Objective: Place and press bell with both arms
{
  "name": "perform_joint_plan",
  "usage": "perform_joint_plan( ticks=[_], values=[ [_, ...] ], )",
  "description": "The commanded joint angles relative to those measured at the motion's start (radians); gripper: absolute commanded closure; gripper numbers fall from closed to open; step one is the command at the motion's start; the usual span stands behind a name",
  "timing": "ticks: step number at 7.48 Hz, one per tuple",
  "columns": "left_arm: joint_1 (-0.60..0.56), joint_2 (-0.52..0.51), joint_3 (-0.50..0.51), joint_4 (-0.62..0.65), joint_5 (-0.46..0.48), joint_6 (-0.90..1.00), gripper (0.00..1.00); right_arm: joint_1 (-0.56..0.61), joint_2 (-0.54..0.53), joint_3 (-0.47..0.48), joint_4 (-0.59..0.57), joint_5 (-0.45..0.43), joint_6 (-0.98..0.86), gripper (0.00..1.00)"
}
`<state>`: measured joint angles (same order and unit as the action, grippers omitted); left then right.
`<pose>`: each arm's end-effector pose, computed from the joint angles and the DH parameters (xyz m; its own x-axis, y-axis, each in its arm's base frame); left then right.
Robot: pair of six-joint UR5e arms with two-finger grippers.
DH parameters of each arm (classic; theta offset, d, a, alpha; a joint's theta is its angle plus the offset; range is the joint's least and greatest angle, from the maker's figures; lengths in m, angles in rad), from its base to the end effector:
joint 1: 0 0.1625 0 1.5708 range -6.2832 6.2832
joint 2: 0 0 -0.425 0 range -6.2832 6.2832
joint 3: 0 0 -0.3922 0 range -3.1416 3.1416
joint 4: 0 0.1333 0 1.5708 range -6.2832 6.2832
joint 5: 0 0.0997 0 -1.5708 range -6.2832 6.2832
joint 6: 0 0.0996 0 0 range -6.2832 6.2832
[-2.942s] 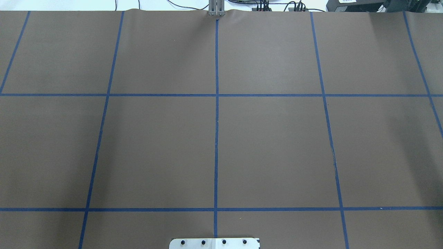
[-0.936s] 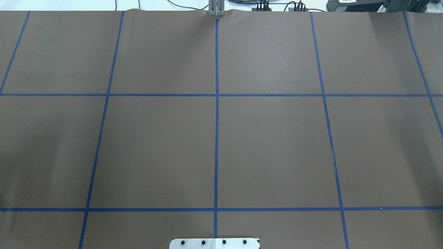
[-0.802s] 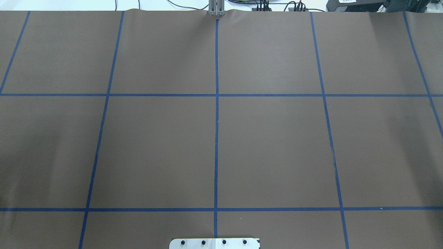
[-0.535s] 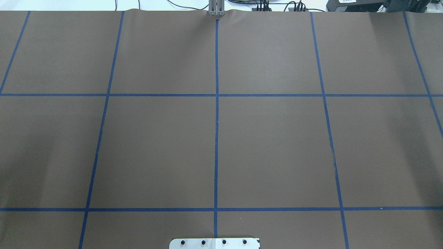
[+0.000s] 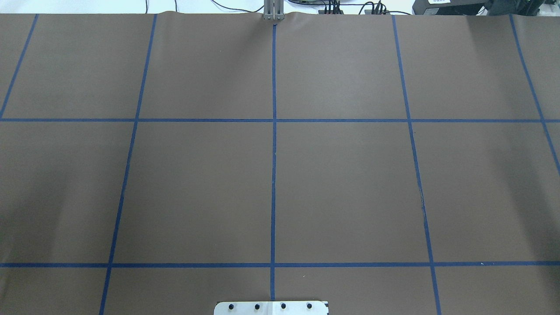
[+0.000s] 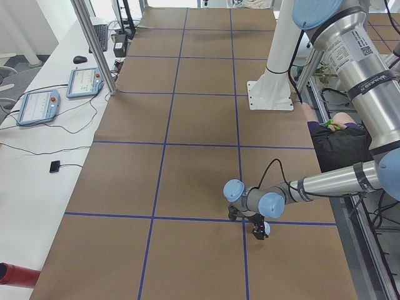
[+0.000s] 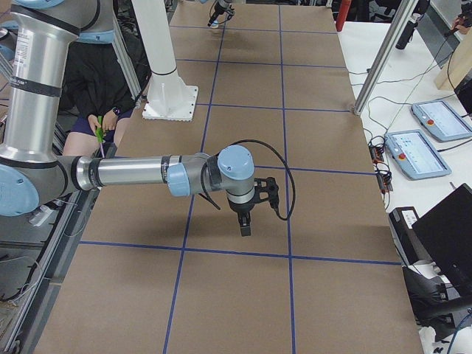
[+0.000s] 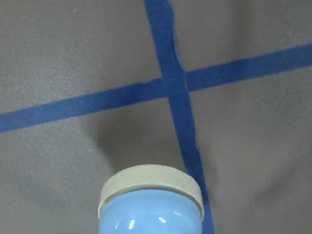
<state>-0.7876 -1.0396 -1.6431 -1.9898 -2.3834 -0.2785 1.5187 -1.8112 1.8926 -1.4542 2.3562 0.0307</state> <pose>0.1213 -0.2083 0.7751 0.6820 0.2521 -0.6866 -0.5382 0.8085 -0.2378 0.0419 -0.4040 0.5928 0.7001 -0.1456 0.6990 0.0296 0.9841 0.1753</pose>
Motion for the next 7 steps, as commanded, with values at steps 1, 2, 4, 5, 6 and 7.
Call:
perform_joint_plan(
  ticks=[1,2,4,5,6,7],
  values=[
    [0.001,-0.003,0.003,0.002,0.03,-0.001,0.0,0.0,0.0,0.003,0.0,0.0,0.0,0.0],
    [0.001,-0.007,0.005,0.0,0.03,-0.001,0.0,0.0,0.0,0.003,0.0,0.0,0.002,0.0],
    [0.001,-0.034,0.035,-0.001,0.03,0.001,0.0,0.0,0.0,0.003,0.0,0.0,0.002,0.0],
    [0.001,-0.052,0.055,-0.001,0.03,0.001,0.0,0.0,0.0,0.003,0.0,0.0,0.002,0.0],
    [0.002,-0.054,0.057,-0.001,0.03,0.001,0.0,0.0,0.0,0.003,0.0,0.0,0.002,0.0],
    [0.001,-0.054,0.055,-0.001,0.03,0.002,0.0,0.0,0.0,0.003,0.0,0.0,0.002,0.0]
  ],
)
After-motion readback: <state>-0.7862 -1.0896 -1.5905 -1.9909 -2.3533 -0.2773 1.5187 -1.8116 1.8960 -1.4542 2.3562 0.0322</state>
